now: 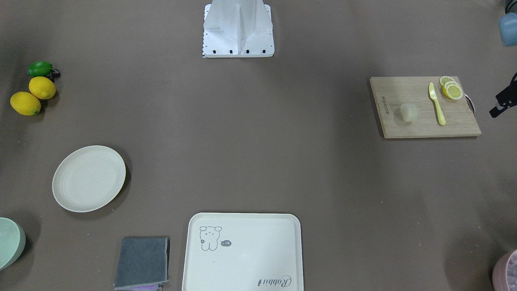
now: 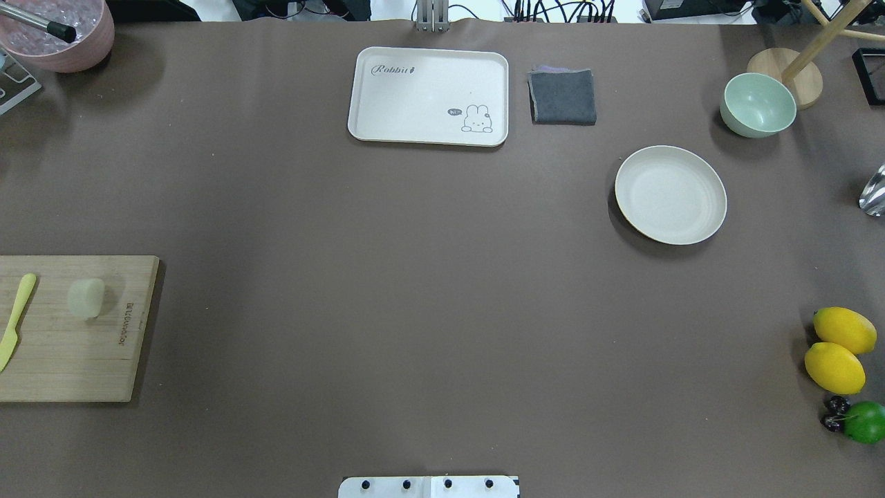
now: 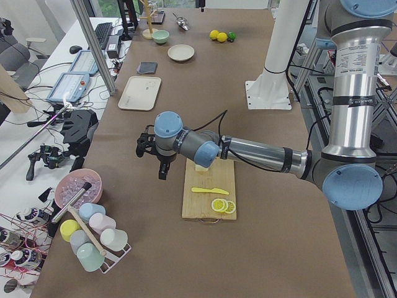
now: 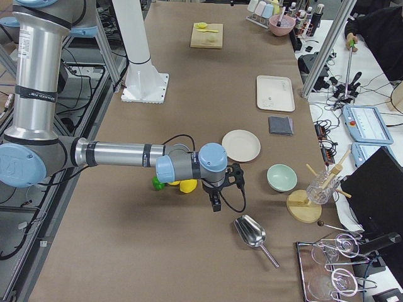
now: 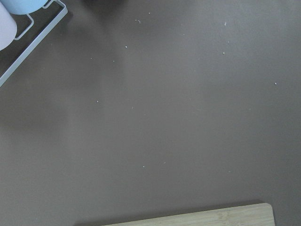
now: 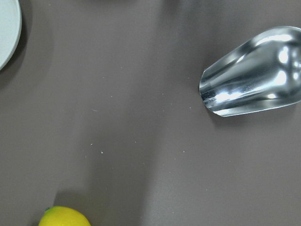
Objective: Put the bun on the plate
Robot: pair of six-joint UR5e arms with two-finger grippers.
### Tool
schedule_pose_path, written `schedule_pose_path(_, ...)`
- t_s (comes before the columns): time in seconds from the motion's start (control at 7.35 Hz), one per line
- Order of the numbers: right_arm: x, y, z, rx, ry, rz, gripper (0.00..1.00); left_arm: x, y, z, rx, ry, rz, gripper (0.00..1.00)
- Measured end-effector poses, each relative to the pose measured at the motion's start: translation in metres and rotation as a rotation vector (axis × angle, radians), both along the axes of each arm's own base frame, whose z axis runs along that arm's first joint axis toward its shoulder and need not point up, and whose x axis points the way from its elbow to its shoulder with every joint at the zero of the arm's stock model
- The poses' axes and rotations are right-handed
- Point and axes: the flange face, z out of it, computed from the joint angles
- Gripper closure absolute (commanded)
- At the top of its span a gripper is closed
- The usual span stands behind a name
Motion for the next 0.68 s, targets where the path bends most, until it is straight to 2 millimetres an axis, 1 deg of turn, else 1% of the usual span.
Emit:
schedule_pose_path(0.14, -0.002, 0.000, 0.002, -0.010, -0.024, -0.004, 0.00, 0.001, 0.001, -0.004, 0.015, 0.003, 0.004, 0.15)
schedule_pose_path(0.27, -0.003, 0.001, 0.004, -0.017, -0.038, -0.006, 0.00, 0.001, 0.002, -0.009, 0.035, 0.006, 0.006, 0.12)
schedule_pose_path(0.41, -0.003, 0.002, 0.005, -0.021, -0.049, -0.007, 0.00, 0.001, 0.004, -0.009, 0.053, 0.009, 0.007, 0.04)
schedule_pose_path(0.68, -0.006, 0.005, 0.003, -0.028, -0.088, -0.013, 0.00, -0.001, 0.018, 0.001, 0.075, 0.015, 0.005, 0.02)
